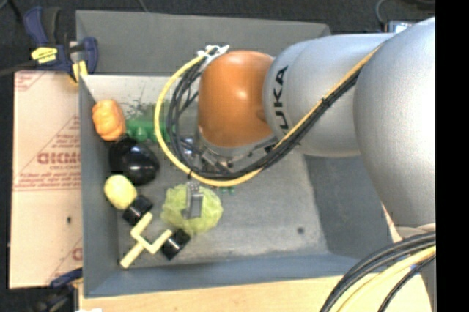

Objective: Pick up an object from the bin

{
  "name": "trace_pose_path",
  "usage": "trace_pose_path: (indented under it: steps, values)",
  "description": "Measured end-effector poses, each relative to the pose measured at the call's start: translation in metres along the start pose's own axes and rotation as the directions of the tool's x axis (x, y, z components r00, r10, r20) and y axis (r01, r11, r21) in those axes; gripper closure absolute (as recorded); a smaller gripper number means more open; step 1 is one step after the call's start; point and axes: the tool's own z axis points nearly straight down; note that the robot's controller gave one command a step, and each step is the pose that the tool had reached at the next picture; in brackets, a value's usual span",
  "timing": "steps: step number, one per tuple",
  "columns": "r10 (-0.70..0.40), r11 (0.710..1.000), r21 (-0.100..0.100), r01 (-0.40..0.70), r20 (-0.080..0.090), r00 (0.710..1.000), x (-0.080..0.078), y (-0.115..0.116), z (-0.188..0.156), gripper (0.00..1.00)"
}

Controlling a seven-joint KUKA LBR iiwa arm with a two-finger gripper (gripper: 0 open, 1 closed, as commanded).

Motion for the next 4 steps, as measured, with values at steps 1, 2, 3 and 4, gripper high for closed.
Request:
trace_pose_path:
  steps: [1,2,3,4]
  values:
    - [-0.019,1.0,0.006,0.02,-0.009,1.0,0.007,-0.03,0.029,0.0]
    - [0.126,0.992,-0.001,-0.126,0.001,0.992,0.019,-0.053,0.065,1.0]
    - [0.127,0.992,-0.002,-0.127,0.001,0.992,0.019,-0.053,0.065,1.0]
    - [0.131,0.991,-0.003,-0.131,0.007,0.991,0.01,-0.066,-0.092,1.0]
